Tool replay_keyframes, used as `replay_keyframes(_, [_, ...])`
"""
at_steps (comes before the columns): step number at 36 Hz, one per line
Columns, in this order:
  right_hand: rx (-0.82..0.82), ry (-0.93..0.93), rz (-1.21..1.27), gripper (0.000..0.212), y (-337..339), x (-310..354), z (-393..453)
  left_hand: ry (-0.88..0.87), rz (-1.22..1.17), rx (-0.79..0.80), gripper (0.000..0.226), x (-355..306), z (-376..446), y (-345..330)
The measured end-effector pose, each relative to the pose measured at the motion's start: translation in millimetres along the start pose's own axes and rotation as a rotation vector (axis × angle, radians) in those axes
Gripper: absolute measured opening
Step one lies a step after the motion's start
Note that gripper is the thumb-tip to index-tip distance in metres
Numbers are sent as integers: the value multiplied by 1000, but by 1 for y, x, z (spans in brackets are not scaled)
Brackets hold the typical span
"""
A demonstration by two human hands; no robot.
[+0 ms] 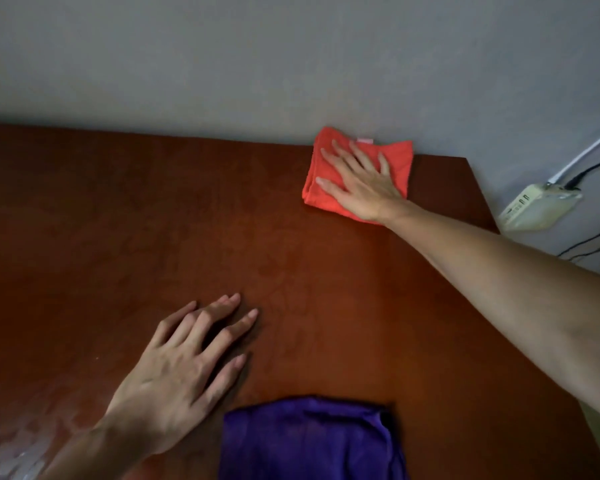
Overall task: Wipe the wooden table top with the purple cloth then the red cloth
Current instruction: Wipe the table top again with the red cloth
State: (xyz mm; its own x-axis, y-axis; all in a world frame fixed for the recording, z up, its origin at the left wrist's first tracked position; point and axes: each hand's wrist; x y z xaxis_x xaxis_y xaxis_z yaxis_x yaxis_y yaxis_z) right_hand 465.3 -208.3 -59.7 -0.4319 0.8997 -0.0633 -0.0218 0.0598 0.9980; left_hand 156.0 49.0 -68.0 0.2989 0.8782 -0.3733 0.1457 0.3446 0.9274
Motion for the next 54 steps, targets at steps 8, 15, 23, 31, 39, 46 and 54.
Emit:
replay_keyframes(8, [32, -58, 2, 69, 4, 91, -95, -29, -70, -120, 55, 0, -1, -3])
replay_keyframes(15, [129, 84, -37, 85, 13, 155, -187, 139, -187, -292, 44, 2, -38, 9])
replay_keyframes(23, [8, 412, -66, 71, 9, 156, -213, 68, -45, -89, 57, 71, -77, 31])
replay_keyframes(31, [-1, 763, -119, 70, 15, 119, -133, 39, -48, -34, 53, 78, -68, 33])
replay_keyframes(39, [22, 716, -169, 70, 17, 88, -16, 55, -73, -35, 51, 76, -65, 33])
replay_keyframes(46, [32, 650, -159, 72, 21, 77, 60, 35, -82, -58, 52, 79, -63, 31])
replay_keyframes(54, [17, 294, -47, 80, 17, 102, 56, 25, -116, -73, 50, 79, -66, 27])
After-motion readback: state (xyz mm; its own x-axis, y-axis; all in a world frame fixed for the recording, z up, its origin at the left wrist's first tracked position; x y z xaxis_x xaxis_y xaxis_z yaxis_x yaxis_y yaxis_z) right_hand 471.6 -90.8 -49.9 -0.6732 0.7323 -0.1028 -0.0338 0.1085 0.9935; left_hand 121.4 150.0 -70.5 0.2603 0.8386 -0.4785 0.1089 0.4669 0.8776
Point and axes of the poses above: each hand's wrist, its own z-axis towards the middle knuckle, its own y-axis out of the back of the hand, x = y × z, and after that the axes turned 9 degrees about -z, right-handed
